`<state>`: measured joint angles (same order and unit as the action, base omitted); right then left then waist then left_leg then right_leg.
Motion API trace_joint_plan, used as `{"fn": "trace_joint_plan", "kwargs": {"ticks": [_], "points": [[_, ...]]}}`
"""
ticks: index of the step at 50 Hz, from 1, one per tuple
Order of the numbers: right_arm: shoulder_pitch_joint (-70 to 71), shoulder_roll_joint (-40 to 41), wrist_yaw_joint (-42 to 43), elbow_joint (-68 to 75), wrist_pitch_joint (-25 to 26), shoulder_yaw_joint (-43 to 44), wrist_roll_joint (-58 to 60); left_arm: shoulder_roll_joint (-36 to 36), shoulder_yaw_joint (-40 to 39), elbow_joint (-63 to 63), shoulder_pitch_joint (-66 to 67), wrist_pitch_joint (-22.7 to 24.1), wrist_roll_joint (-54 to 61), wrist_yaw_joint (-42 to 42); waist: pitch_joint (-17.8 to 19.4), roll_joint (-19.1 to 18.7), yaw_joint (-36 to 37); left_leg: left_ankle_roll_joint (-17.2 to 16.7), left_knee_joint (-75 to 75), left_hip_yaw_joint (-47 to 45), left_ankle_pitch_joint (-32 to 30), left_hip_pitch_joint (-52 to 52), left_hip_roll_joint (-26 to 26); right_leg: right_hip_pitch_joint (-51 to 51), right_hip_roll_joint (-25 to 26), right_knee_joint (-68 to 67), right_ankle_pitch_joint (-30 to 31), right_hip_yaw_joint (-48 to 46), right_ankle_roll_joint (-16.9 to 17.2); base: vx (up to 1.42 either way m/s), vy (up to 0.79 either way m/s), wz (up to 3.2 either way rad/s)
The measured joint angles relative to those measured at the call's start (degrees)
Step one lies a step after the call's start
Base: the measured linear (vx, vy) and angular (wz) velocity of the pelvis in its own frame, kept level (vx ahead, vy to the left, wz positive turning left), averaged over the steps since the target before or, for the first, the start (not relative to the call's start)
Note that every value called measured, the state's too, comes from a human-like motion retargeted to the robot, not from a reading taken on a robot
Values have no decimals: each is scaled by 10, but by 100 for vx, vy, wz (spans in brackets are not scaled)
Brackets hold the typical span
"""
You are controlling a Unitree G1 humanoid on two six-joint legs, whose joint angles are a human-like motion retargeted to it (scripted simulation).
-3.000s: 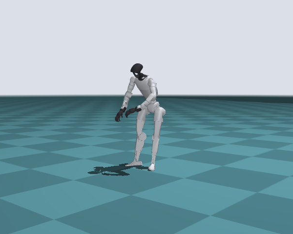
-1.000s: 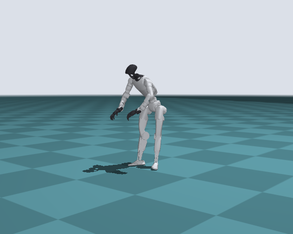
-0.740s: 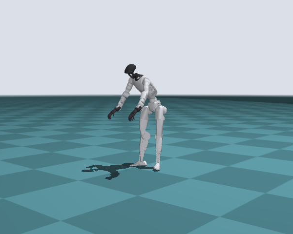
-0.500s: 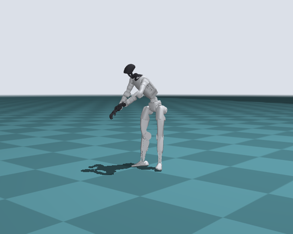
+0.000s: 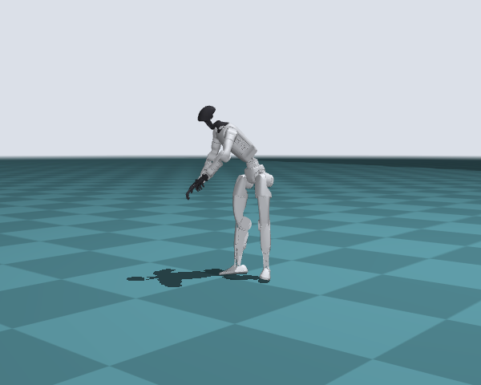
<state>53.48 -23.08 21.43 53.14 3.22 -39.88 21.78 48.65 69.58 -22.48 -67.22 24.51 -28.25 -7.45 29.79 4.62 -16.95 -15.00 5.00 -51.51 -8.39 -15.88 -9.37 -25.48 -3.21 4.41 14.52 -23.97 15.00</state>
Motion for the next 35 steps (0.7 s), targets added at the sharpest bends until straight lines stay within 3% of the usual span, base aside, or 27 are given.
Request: {"fn": "trace_joint_plan", "kwargs": {"ticks": [2, 5, 10, 14, 20, 23, 25, 30, 33, 35], "points": [[0, 1, -7, -5, -1, 1, -12, 16, -12, -34, -22, -21, -6, -8, 0, 5, -4, 0, 0, -4, 0, 2, -1, 0, 2, 0, 0, 5, 0, 1, -4, -19], [4, 2, -29, -12, 3, 5, -43, 18, -56, -156, -67, -90, 10, -1, 0, 11, -14, 0, 0, -10, -1, 4, -4, -2, 6, -1, 1, 10, 0, -2, -5, -19], [15, 2, -52, -4, 10, 0, -105, -54, -99, -443, -182, -208, 7, -72, 0, 10, -36, 0, 0, -17, -3, 6, -10, -5, 16, 0, 3, 15, 0, -2, -4, -13], [16, 8, -53, 10, 12, 12, -136, -83, -33, -419, -206, -182, -21, -79, 0, 1, -47, 0, 0, -24, -2, 11, -13, -5, 20, -1, 1, 22, 0, 4, -1, -10], [-13, 3, -33, -18, -9, 61, -101, -29, 2, -37, -119, -46, -67, -91, 0, -16, -63, 0, -77, -46, 37, 12, -46, -19, 10, -59, -39, 31, 0, 11, -3, -23], [7, -5, -26, -28, -3, 29, -89, 9, 48, 50, -136, -21, -90, -179, 0, -20, -44, 0, -6, -66, 8, 38, -14, -9, 25, -16, -6, 63, 0, 7, 0, -81], [8, -8, -24, -41, -12, 31, -82, 42, 43, 35, -141, -30, -124, -200, 0, -21, -47, 0, -14, -81, 14, 44, -20, -10, 27, -18, -11, 69, 0, 11, -1, -41], [7, -12, -38, -66, -9, 50, -69, 81, -100, -194, -126, -110, -56, -88, 0, -15, -64, 0, -110, -106, 57, 36, -60, -22, 29, -41, -25, 82, 0, 5, -5, -42], [19, -9, -28, -55, 4, 37, -76, 52, -174, -375, -153, -187, -2, -72, 0, -15, -73, 0, -115, -117, 61, 39, -61, -23, 33, -34, -21, 92, 0, 3, -1, -40], [19, -7, -16, -47, 7, 41, -75, 27, -215, -448, -162, -213, 35, -81, 0, -15, -79, 0, -117, -120, 63, 44, -62, -22, 36, -33, -23, 96, 0, 5, -3, -32]]}}
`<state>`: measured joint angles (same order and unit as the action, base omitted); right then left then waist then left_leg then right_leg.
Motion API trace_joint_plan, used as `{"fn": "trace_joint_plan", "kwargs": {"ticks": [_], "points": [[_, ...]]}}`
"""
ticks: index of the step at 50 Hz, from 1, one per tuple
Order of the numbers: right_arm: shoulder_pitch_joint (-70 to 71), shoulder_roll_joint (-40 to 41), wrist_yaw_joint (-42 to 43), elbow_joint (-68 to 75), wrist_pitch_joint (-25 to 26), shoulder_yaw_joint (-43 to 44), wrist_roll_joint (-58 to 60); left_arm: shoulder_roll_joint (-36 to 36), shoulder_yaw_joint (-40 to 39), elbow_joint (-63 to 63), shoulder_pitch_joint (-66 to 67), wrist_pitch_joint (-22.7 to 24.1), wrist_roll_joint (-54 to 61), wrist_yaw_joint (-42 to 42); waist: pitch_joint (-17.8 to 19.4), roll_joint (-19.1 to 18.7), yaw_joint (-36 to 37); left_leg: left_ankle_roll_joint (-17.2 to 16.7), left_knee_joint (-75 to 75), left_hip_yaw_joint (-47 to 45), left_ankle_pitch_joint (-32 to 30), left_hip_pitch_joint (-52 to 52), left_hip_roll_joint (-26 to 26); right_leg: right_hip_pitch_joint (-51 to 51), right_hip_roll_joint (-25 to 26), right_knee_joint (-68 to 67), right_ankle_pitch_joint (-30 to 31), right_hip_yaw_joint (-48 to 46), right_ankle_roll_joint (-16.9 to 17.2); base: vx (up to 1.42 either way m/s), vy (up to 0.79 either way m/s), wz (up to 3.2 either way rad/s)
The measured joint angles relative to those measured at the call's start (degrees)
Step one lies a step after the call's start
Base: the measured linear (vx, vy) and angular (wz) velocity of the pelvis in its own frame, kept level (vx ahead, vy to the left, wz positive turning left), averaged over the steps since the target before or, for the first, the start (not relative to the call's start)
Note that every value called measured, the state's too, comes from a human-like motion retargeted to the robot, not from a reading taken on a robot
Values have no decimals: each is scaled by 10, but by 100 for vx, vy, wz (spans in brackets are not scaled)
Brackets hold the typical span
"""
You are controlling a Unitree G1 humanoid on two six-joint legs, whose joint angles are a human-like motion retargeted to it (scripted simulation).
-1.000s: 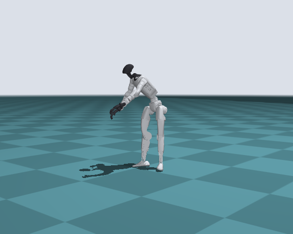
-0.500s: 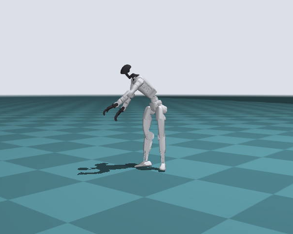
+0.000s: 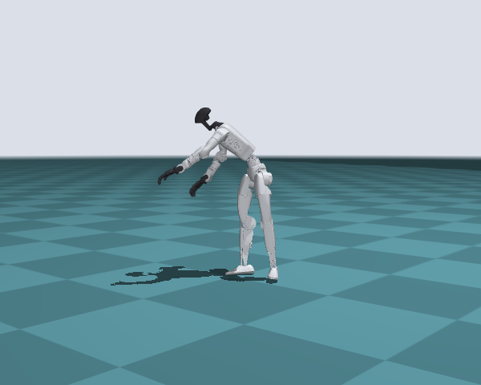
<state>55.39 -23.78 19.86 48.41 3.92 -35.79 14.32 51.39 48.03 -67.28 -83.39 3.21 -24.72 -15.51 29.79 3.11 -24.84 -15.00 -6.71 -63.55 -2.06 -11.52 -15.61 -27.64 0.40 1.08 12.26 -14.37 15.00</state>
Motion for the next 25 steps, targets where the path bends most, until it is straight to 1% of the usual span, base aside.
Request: {"fn": "trace_joint_plan", "kwargs": {"ticks": [2, 3, 5, 8, 10, 12, 13, 16, 18, 20, 22, 25], "points": [[0, 0, 12, 8, 1, -3, 5, -22, 3, 7, 13, 11, 21, -12, 0, -3, -4, 0, -1, -2, 3, 3, 0, 1, 1, -1, -3, 4, 0, 8, -1, -26], [-1, -1, 17, 10, 1, -4, 9, -29, 18, 37, 28, 27, 24, -16, 0, -4, -5, 0, -2, -2, 5, 6, 0, 2, 1, -2, -5, 6, 0, 10, -2, -31], [-4, -2, 28, 12, -2, -4, 23, -27, 57, 143, 65, 64, 9, -31, 0, -1, 0, 0, -9, -10, 11, 14, -3, 1, 4, -10, -12, 16, 0, 11, -4, -41], [-7, -1, 47, 13, -18, -10, 51, -8, 118, 321, 107, 139, -73, -74, 0, 1, -4, 0, -9, -7, 18, 21, -2, 7, 3, -12, -17, 20, 0, 10, -1, -19], [-1, -5, 57, 13, -28, -15, 73, 10, 126, 392, 134, 155, -118, -129, 0, 12, 7, 0, -20, -17, 29, 26, -4, 0, 6, -22, -20, 35, 0, 7, -6, -50], [12, -4, 57, 18, -31, -29, 70, 12, 102, 381, 178, 151, -88, -153, 0, 18, 13, 0, -17, -13, 35, 23, 1, -1, 5, -17, -15, 40, 0, 4, 3, -20], [16, -8, 55, 21, -33, -35, 71, 4, 68, 354, 213, 146, -53, -148, 0, 13, 11, 0, -12, -4, 38, 22, 5, 5, 4, -11, -13, 35, 0, 6, 7, 4], [27, -31, 40, 20, -29, -56, 91, -7, -60, 245, 294, 113, 82, -74, 0, 6, 20, 0, -11, 11, 49, 24, 10, 12, 5, -4, -10, 39, 0, 5, 3, -22], [37, -50, 37, 20, -24, -76, 114, 0, -120, 164, 323, 81, 136, -27, 0, 3, 28, 0, -13, 19, 54, 24, 12, 14, 8, -1, -7, 42, 0, 2, -1, -31], [46, -67, 45, 17, -20, -93, 136, 11, -159, 83, 340, 45, 153, -5, 0, 2, 34, 0, -15, 28, 57, 23, 12, 17, 10, 3, -4, 45, 0, 0, -3, -22], [53, -85, 51, 11, -18, -110, 147, 7, -181, 18, 348, 19, 154, -4, 0, 0, 39, 0, -19, 40, 60, 19, 12, 17, 12, 5, -2, 46, 0, 0, 0, 0], [65, -108, 53, 10, -14, -135, 168, -26, -188, -20, 351, 9, 158, -11, 0, -1, 45, 0, -23, 58, 63, 9, 12, 14, 12, 4, 1, 42, 0, -4, -2, 10]]}}
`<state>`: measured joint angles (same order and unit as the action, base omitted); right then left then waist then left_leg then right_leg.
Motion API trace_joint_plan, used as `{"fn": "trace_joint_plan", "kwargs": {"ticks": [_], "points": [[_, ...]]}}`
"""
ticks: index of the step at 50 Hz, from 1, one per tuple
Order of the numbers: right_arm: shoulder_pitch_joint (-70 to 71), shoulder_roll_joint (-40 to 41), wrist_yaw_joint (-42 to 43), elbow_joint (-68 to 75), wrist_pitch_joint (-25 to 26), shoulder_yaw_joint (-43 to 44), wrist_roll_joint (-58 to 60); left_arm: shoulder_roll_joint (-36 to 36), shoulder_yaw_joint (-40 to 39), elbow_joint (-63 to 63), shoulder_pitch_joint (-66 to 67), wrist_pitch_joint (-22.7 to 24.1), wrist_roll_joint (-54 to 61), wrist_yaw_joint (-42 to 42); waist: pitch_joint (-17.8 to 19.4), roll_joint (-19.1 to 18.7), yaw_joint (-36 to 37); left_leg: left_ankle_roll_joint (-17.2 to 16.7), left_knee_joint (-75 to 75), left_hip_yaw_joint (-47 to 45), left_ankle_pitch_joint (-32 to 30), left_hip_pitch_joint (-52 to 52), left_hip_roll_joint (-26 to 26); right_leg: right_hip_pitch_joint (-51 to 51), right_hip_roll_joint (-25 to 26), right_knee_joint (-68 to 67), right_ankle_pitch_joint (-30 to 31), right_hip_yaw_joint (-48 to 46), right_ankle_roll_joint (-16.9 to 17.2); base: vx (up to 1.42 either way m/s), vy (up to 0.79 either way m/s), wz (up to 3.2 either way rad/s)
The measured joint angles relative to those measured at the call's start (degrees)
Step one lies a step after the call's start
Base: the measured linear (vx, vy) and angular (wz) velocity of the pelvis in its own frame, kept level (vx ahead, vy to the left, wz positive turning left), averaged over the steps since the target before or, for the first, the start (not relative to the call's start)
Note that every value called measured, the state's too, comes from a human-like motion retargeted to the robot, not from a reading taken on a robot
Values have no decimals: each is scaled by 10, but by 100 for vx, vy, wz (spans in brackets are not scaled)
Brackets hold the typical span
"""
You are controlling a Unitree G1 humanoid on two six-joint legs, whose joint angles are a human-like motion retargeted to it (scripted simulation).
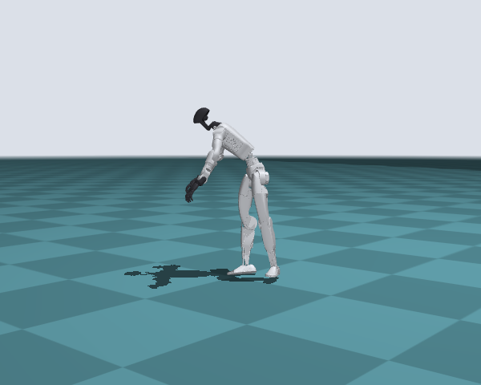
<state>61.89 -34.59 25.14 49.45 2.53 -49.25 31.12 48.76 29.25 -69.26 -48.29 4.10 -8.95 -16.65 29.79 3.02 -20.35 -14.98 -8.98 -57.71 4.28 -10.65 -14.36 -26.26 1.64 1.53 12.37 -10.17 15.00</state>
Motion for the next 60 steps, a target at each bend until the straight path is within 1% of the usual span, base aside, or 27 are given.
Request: {"fn": "trace_joint_plan", "kwargs": {"ticks": [3, 5, 8, 10, 12, 13, 15, 16, 19, 23, 25, 27, 30, 32, 35, 37, 39, 41, 43, 45, 48, 50, 53, 55, 57, 58, 60], "points": [[10, -7, -9, 11, 5, -23, 23, -63, 24, 30, 0, 6, -1, 16, 0, 2, -5, 0, -2, 14, 2, -9, 3, -2, -9, 0, -3, -5, 0, -2, 6, 31], [4, -20, -19, 12, 4, -17, 63, -124, 19, 71, 7, 1, 0, 38, 0, 4, -1, 0, -15, 11, 4, -3, -6, -5, -9, -19, -17, -7, 0, 2, -3, 24], [2, -18, -41, 25, 1, -28, 81, -218, 55, 143, -6, 7, 8, 77, 0, 5, -13, 0, -17, 16, -8, -6, -15, -7, -11, -35, -26, -30, 0, -4, -4, 51], [2, -14, -49, 40, -3, -29, 86, -275, 72, 192, -17, 23, 22, 84, 0, 8, -17, 0, -21, 18, -11, -6, -19, -8, -15, -46, -32, -37, 0, -1, 1, 39], [-2, -10, -50, 58, -11, -23, 74, -324, 81, 219, -25, 48, 55, 81, 0, 8, -17, 0, -28, 24, -10, -5, -24, -6, -18, -57, -39, -40, 0, 1, 2, 29], [-2, -7, -52, 68, -14, -23, 55, -342, 88, 222, -31, 60, 78, 75, 0, 9, -17, 0, -31, 27, -8, -5, -24, -5, -20, -60, -42, -40, 0, 5, 3, 18], [-14, -15, -49, 80, -23, -5, 38, -378, 78, 220, -27, 74, 122, 62, 0, -1, -10, 0, -44, 41, -1, 3, -31, 6, -21, -73, -54, -39, 0, 9, 1, 1], [-21, -20, -47, 83, -26, 6, 24, -382, 76, 216, -24, 75, 132, 50, 0, -5, -1, 2, -55, 49, 4, 6, -34, 9, -20, -80, -59, -34, 0, 9, 2, -25], [-47, -37, -37, 84, -36, 42, -24, -374, 72, 213, -2, 80, 139, 16, 0, -18, 28, 13, -88, 77, 22, 14, -35, 18, -24, -104, -75, -17, 0, 6, 8, -41], [-100, -54, -14, 50, -57, 93, -79, -333, 49, 210, 66, 83, 115, -10, -7, -45, 52, 28, -127, 116, 47, 27, -35, 50, -28, -113, -92, -9, 0, 8, 12, -14], [-135, -56, 1, 17, -72, 108, -117, -306, 37, 200, 110, 85, 102, -13, -13, -55, 48, 35, -130, 131, 52, 38, -31, 78, -34, -102, -97, -18, 0, 5, 7, 12], [-159, -59, 10, -18, -71, 107, -139, -280, 24, 189, 145, 75, 140, -36, -16, -48, 74, 28, -36, 127, 12, 89, 8, 96, -28, -90, -84, -9, 0, -4, -13, -38], [-208, -61, 5, -86, -86, 112, -162, -244, -9, 161, 211, 58, 137, -51, -34, -49, 97, 29, -40, 169, 15, 95, 6, 107, -21, -99, -86, -1, 0, 1, 0, -32], [-241, -62, -1, -129, -97, 111, -185, -229, -30, 138, 252, 51, 141, -59, -49, -53, 112, 23, -40, 251, 32, 91, 18, 117, -21, -98, -89, 8, 0, 4, 14, -27], [-291, -60, -11, -180, -111, 119, -214, -219, -67, 107, 311, 45, 155, -74, -75, -60, 143, 5, -37, 415, 67, 82, 43, 129, -7, -98, -90, 20, 0, 1, 6, -38], [-322, -56, -17, -204, -117, 125, -232, -217, -90, 96, 348, 46, 165, -74, -95, -64, 162, 2, -35, 505, 87, 83, 65, 140, -1, -91, -88, 28, 0, 1, 11, -25], [-346, -49, -19, -219, -121, 124, -249, -216, -106, 91, 383, 50, 170, -64, -116, -69, 172, 2, -35, 557, 94, 86, 77, 165, 5, -58, -78, 32, 0, 3, 14, -10], [-368, -42, -24, -230, -123, 130, -252, -216, -130, 98, 420, 49, 165, -49, -136, -69, 187, 2, -40, 558, 95, 93, 80, 173, 9, -59, -82, 34, 0, -1, 12, -29], [-384, -33, -30, -237, -122, 136, -247, -218, -154, 111, 456, 51, 161, -32, -154, -67, 198, 1, -41, 537, 93, 102, 77, 180, 11, -60, -87, 34, 0, -4, 15, -25], [-399, -24, -40, -245, -121, 147, -233, -222, -184, 134, 494, 49, 161, -18, -168, -61, 210, 1, -38, 508, 95, 117, 76, 173, 9, -93, -103, 31, 0, -6, 19, -21], [-410, -7, -48, -251, -121, 151, -226, -227, -194, 159, 531, 58, 168, 0, -188, -55, 205, 1, -17, 509, 96, 134, 82, 202, -2, -57, -97, 22, 0, -3, 31, 29], [-424, 4, -62, -253, -143, 153, -202, -223, -189, 170, 552, 81, 158, -2, -201, -47, 211, 1, -8, 520, 103, 146, 87, 214, -19, -55, -104, 9, 0, 0, 38, 40], [-453, 12, -63, -260, -151, 154, -198, -221, -179, 182, 574, 88, 151, 2, -223, -31, 224, 1, 11, 548, 100, 158, 110, 227, -62, -64, -117, -35, 0, -2, 35, 83], [-469, 10, -64, -267, -152, 152, -195, -222, -175, 189, 580, 90, 151, 5, -230, -18, 230, 5, 26, 578, 93, 167, 129, 237, -95, -81, -131, -55, 0, -3, 27, 137], [-476, 6, -64, -272, -152, 144, -193, -223, -177, 193, 580, 91, 156, 2, -233, -7, 237, 7, 39, 610, 86, 173, 142, 242, -109, -96, -141, -27, -1, -4, 14, 147], [-477, 5, -64, -275, -152, 138, -192, -223, -179, 195, 581, 91, 159, -3, -235, -4, 243, 6, 43, 624, 82, 173, 144, 243, -106, -99, -145, 8, -2, -4, 4, 139], [-473, 2, -66, -279, -150, 124, -191, -225, -187, 199, 583, 92, 169, -16, -238, 0, 254, 4, 50, 652, 75, 172, 143, 246, -84, -101, -152, 106, 0, -3, -4, 138]]}}
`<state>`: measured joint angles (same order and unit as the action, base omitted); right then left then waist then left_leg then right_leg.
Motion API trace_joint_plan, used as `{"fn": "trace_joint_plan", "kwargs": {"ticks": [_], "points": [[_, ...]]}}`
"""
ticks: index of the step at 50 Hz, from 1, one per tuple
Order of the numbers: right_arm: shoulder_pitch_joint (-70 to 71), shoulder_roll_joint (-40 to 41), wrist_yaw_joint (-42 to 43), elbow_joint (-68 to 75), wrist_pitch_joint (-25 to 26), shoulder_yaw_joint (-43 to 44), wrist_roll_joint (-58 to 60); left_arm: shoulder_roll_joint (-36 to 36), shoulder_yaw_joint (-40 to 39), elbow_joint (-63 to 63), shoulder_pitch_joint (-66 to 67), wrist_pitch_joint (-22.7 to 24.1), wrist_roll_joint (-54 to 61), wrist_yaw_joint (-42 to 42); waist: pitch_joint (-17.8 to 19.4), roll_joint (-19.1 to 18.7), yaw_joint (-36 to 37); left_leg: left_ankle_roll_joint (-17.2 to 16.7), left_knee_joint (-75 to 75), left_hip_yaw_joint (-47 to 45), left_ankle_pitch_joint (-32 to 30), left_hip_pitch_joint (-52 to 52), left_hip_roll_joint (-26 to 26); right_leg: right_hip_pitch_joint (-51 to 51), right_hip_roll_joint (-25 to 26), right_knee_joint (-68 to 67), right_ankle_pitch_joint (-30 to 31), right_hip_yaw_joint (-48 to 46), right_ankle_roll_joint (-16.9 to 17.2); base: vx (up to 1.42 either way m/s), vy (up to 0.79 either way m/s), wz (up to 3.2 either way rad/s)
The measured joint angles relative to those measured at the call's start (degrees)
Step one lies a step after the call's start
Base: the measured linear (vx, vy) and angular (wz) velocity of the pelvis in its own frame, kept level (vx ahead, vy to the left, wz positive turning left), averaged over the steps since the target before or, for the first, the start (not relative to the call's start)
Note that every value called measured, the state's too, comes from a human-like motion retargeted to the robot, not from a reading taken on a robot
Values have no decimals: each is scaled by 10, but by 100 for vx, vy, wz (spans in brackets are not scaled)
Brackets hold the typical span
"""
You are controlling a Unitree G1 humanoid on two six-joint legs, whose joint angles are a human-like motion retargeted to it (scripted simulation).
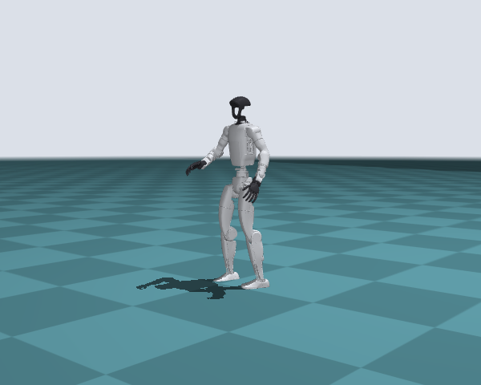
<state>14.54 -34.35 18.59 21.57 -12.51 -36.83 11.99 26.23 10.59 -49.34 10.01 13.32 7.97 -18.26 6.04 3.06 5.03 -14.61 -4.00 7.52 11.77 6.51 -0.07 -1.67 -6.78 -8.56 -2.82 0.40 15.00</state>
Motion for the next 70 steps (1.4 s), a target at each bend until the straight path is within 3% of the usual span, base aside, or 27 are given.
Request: {"fn": "trace_joint_plan", "kwargs": {"ticks": [3, 5, 9, 14, 17, 20, 25, 28, 32, 36, 39, 42, 45, 48, 50, 52, 57, 60, 64, 70], "points": [[23, 0, -9, -3, 2, -18, -4, -2, -13, -1, -5, 0, 30, -18, 12, -3, 8, -4, 0, 51, 0, 8, -13, 30, 63, -10, -21, 152, 0, 5, -16, 161], [44, 1, -15, -5, 4, -27, -5, -5, -20, -6, -10, 1, 54, -28, 22, -2, 10, -4, 6, 90, -1, 13, -17, 48, 93, -23, -30, 204, 0, 10, -19, 178], [81, 8, -18, -7, 8, -41, 6, -10, -29, -21, -16, 1, 75, -31, 24, 3, 27, -4, 47, 157, -33, -3, -11, 34, 94, -36, -21, 176, 0, -6, -12, 148], [103, 9, -4, -8, 13, -64, 37, -31, -37, -1, 16, 6, 82, -27, 13, 2, 52, 15, 90, 164, -87, -58, 12, 7, 28, -3, -10, 82, 0, -20, 7, 158], [118, 3, -7, -7, 14, -76, 52, -46, -47, 27, 44, 11, 91, -19, 16, 3, 47, 33, 74, 43, -92, -93, 17, 11, -12, 13, -14, 15, -1, -13, 6, 223], [136, 3, -12, 1, 21, -81, 74, -49, -55, 39, 60, 3, 90, 7, 18, 3, 42, 47, 86, -159, -97, -102, -10, 17, -31, 25, -14, -59, -5, -10, -2, 234], [149, 10, -24, 20, 31, -71, 103, -27, -85, 29, 77, -16, 58, 39, 16, 11, 31, 28, 74, -479, -90, -98, -39, 33, -56, 28, -26, -199, -9, -2, 1, 249], [147, 19, -26, 36, 38, -63, 113, -2, -112, 14, 78, -23, 47, 41, 11, 23, 35, 18, 53, -601, -83, -93, -50, 44, -67, 21, -36, -275, -10, 6, 4, 235], [136, 36, -23, 66, 48, -45, 113, 47, -148, -19, 52, -34, 31, 37, 5, 41, 53, 15, 36, -674, -80, -93, -56, 59, -75, 7, -48, -368, -16, 12, 7, 215], [115, 48, -15, 103, 59, -19, 98, 95, -169, -47, 5, -41, 24, 27, 10, 47, 87, 5, 58, -654, -103, -97, -51, 76, -72, -13, -53, -442, -37, 16, 9, 178], [111, 48, 11, 130, 106, -8, 98, 125, -169, -44, -34, -71, 44, 41, 20, 39, 109, -4, 90, -609, -130, -109, -45, 76, -73, -51, -47, -492, -55, 12, 13, 154], [112, 47, 15, 151, 114, 5, 92, 156, -146, -33, -67, -77, 42, 51, 48, 21, 122, -3, 90, -556, -127, -109, -61, 74, -85, -136, -35, -515, -97, 18, 8, 138], [126, 39, 18, 170, 117, 14, 85, 186, -118, -25, -103, -80, 25, 62, 89, 0, 124, 3, 90, -508, -121, -105, -69, 34, -117, -271, -9, -477, -124, 15, 6, 142], [150, 28, 22, 189, 118, 17, 81, 214, -95, -30, -141, -81, 4, 68, 133, -7, 108, 2, 90, -458, -120, -110, -57, -54, -121, -376, 21, -347, -85, 10, 2, 163], [166, 21, 25, 201, 119, 11, 86, 234, -82, -42, -161, -81, -10, 66, 153, -15, 89, -4, 90, -424, -125, -120, -53, -108, -93, -396, 24, -261, -44, 5, 0, 166], [192, 10, 24, 212, 121, -6, 92, 254, -65, -71, -192, -83, -18, 59, 167, -22, 67, -4, 90, -393, -132, -141, -44, -150, -84, -383, 11, -219, -26, -1, 4, 149], [274, -8, 17, 243, 135, -75, 114, 290, 7, -190, -314, -111, -26, 19, 201, -28, 20, -4, 90, -345, -149, -182, -29, -190, -86, -204, 2, -223, -44, -2, -4, 103], [319, -1, 19, 272, 147, -103, 137, 290, 69, -226, -410, -121, -56, -25, 231, -13, -11, -4, 90, -317, -154, -188, -6, -175, -72, -42, 55, -192, -9, 1, -19, 109], [358, 37, 39, 326, 161, -104, 183, 249, 133, -200, -529, -112, -93, -62, 234, 8, -35, -4, 90, -287, -178, -234, -11, -194, -26, 69, 142, -166, 0, -9, -41, 76], [416, 82, 42, 402, 171, -122, 254, 102, 243, -109, -652, -92, -171, -53, 238, 19, -62, -4, 90, -261, -201, -283, -35, -220, 4, 84, 160, -216, 0, -3, -28, 29]]}}
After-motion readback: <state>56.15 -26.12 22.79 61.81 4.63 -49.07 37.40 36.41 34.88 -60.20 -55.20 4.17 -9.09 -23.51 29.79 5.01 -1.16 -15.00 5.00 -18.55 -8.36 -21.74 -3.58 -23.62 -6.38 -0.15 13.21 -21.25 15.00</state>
